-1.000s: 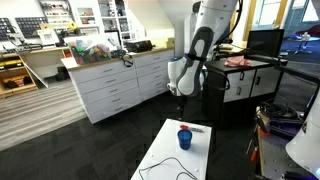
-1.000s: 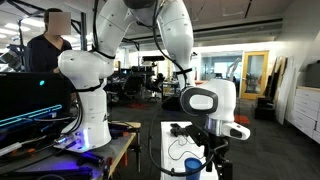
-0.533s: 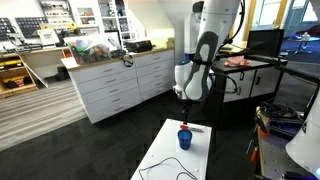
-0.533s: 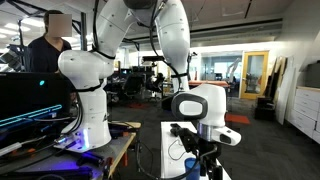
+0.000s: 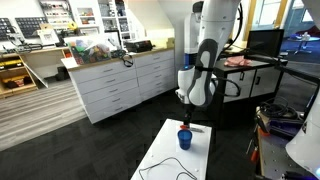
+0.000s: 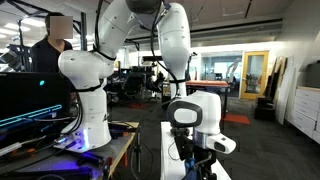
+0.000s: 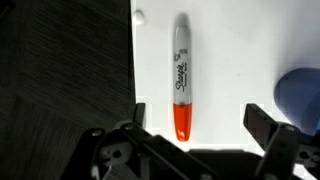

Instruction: Get the marker from the table and put it in the blue cup

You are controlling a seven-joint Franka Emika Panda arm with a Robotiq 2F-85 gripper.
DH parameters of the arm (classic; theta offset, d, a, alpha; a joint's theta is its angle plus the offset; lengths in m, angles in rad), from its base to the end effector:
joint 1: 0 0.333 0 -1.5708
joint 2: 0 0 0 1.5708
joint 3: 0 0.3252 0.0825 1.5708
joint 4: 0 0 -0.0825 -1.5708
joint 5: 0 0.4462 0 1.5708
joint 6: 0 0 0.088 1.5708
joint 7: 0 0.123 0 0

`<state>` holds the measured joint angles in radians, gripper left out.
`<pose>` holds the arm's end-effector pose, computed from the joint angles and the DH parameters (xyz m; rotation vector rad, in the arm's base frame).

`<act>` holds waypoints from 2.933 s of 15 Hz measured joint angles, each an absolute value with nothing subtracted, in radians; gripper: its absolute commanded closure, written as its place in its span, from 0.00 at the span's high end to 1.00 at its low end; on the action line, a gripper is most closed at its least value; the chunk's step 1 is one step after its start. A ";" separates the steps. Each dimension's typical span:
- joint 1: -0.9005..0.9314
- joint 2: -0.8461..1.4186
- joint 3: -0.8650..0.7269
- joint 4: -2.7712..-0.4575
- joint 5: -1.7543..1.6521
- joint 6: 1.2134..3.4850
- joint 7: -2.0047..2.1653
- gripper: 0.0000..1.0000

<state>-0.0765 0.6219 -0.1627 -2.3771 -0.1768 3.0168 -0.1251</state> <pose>0.4781 -0.1206 0.0011 3.0192 0.1395 -0.0063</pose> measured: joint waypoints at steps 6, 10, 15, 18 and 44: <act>-0.077 0.692 -0.163 -2.343 -0.163 3.045 -0.118 1.00; -0.082 0.737 -0.161 -2.292 -0.148 3.045 -0.118 1.00; -0.093 0.792 -0.156 -2.221 -0.133 3.045 -0.118 1.00; -0.105 0.820 -0.149 -2.185 -0.127 3.044 -0.118 0.70; -0.244 0.802 0.001 -2.144 -0.013 3.045 -0.115 0.07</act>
<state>-0.2436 0.8023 0.0007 -2.1444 -0.0128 3.0450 -0.1152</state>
